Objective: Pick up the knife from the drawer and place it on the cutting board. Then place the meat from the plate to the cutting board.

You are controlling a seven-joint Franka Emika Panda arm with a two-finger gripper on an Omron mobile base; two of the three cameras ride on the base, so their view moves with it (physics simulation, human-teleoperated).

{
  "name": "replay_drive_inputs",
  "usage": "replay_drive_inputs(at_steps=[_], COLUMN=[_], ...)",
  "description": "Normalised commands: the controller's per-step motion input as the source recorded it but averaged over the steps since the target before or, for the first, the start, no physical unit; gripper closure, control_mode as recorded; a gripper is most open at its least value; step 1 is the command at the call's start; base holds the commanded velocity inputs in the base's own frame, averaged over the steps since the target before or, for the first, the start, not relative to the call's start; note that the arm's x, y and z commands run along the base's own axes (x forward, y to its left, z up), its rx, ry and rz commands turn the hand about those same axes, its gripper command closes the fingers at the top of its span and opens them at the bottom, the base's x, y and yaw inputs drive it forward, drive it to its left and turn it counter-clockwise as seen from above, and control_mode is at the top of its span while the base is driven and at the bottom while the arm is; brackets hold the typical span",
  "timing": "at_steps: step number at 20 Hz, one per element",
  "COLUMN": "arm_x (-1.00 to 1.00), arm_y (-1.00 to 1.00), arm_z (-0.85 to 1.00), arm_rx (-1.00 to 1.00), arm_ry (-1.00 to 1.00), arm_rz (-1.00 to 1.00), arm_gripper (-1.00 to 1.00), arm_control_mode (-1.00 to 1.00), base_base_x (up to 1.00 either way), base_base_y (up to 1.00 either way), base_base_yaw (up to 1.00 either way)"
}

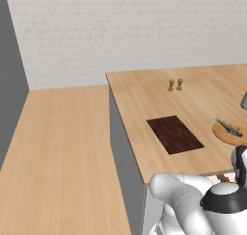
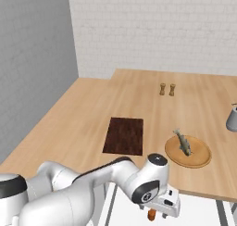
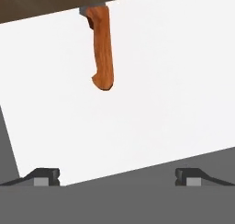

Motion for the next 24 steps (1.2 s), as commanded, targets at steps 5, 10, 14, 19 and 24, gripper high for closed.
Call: replay_drive_inputs(at_steps=[5, 10, 14, 19, 24], arm_x=[-0.36, -0.33, -0.02, -0.17, -0.37], arm_y=[-0.13, -0.09, -0.06, -0.02, 0.0], arm_z=[-0.05, -0.21, -0.31, -0.1, -0.12], arm_rx=[0.0, 0.0, 0.0, 0.0, 0.0], arm_ry=[-0.06, -0.16, -0.13, 0.01, 0.04], arm_rz=[0.0, 0.0, 0.04, 0.0, 0.0], arm_gripper=[-1.0, -1.0, -1.0, -1.0, -1.0], arm_control_mode=[-1.0, -1.0, -1.0, -1.0, -1.0], base_base_x=[0.0, 0.0, 0.0, 0.0, 0.0], base_base_y=[0.0, 0.0, 0.0, 0.0, 0.0], base_base_yaw=[0.0, 0.0, 0.0, 0.0, 0.0])
